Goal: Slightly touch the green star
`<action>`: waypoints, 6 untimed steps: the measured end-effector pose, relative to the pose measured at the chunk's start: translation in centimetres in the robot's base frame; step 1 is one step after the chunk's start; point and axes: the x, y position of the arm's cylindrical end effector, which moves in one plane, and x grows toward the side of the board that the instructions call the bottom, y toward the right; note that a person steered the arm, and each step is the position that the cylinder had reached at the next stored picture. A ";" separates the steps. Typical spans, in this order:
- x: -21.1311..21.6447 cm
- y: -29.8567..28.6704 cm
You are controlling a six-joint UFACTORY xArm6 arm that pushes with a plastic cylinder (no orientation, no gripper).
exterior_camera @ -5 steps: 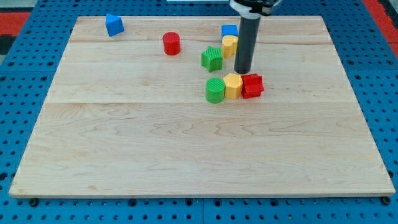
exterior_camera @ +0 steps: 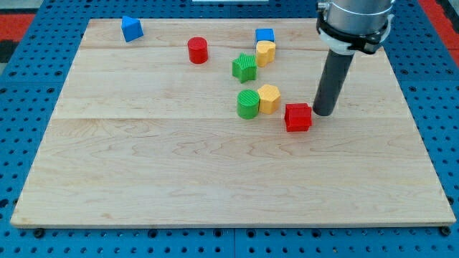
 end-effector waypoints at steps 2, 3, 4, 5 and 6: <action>-3.3 2.2; -6.4 -1.2; -7.7 -3.0; -10.0 -5.8; -11.2 -9.0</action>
